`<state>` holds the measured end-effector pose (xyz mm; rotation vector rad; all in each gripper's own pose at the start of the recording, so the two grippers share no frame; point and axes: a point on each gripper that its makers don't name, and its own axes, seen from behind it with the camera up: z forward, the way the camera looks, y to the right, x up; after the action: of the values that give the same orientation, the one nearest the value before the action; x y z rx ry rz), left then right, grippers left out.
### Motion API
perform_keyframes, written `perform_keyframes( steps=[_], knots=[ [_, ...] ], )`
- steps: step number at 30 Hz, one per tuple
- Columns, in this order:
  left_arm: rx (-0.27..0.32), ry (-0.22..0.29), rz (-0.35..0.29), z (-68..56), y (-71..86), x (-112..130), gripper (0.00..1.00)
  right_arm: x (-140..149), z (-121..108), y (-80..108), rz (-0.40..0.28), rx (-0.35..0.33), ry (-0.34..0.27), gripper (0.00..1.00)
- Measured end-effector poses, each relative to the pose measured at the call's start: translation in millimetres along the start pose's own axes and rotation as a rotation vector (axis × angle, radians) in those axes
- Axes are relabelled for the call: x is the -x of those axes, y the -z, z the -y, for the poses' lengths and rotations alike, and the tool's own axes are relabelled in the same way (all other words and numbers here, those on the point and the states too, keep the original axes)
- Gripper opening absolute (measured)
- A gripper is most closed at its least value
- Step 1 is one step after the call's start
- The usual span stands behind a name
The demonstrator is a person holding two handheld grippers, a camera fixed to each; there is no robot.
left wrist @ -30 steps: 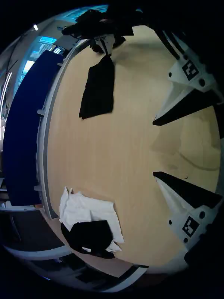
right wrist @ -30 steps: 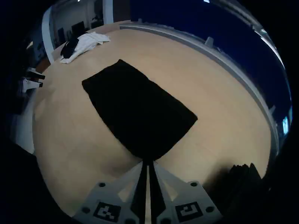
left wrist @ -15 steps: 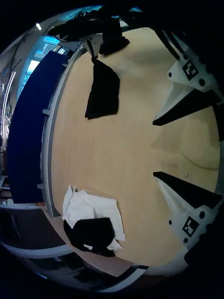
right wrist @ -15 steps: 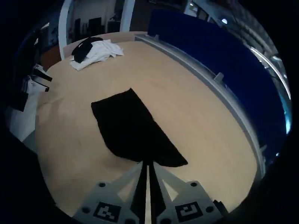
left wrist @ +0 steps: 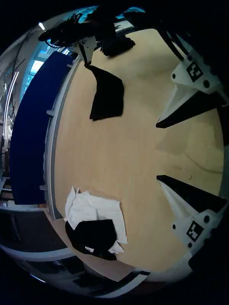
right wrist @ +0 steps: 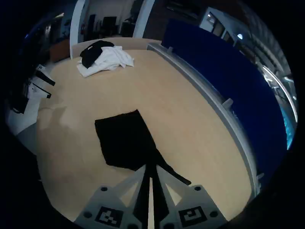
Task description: Fold towel
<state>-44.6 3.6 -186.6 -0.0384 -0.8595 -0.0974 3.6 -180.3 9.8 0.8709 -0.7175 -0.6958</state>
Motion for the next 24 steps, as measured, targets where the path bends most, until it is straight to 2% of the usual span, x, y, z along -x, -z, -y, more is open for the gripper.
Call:
perform_keyframes(
  steps=[6,11,18,24],
  knots=[
    [-0.003,0.012,-0.01,2.4,6.6,-3,0.91,-15,5,-9.8,-0.004,-0.022,0.036,0.04],
    [-0.009,0.028,-0.023,5.8,13.2,-8,0.91,-31,20,-24.0,-0.003,-0.055,0.087,0.04],
    [-0.03,0.068,-0.046,12.2,24.3,-12,0.91,-55,58,-52.1,0.005,-0.129,0.169,0.03],
    [-0.052,0.114,-0.064,16.6,32.7,-10,0.91,-60,100,-92.2,0.02,-0.21,0.193,0.03]
  ],
)
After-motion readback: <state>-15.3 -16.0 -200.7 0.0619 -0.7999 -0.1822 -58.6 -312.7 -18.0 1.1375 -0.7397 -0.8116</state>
